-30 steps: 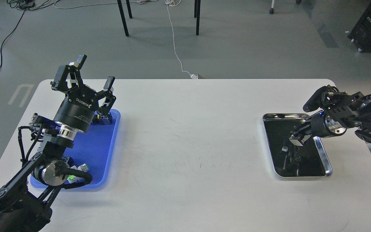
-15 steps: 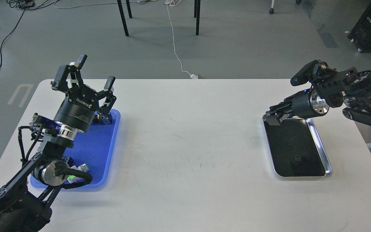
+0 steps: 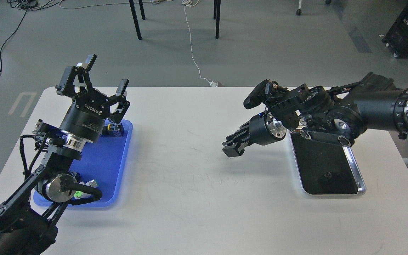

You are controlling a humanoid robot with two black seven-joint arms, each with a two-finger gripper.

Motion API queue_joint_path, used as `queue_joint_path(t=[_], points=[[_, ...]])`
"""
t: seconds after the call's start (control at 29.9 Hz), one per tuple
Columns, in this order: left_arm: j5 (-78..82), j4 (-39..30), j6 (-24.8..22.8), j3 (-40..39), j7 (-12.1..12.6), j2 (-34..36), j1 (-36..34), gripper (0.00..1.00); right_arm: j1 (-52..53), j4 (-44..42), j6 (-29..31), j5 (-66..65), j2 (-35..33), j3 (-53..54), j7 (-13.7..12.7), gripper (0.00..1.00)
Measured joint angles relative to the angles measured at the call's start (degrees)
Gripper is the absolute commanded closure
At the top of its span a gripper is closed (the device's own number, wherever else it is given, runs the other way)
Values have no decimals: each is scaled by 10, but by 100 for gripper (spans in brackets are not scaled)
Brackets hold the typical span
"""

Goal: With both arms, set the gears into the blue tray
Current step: 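Carry the black part to the table center and release it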

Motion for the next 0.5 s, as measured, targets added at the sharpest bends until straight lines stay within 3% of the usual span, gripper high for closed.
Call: queue_joint_path(t=[0.17,0.5], points=[[0,1,0,0,0,1,3,2,-36,-21,-42,3,51,-1,0,74],[0,1,0,-7,0,2,11,2,-54,-58,-75,8,58,-38,0,74]])
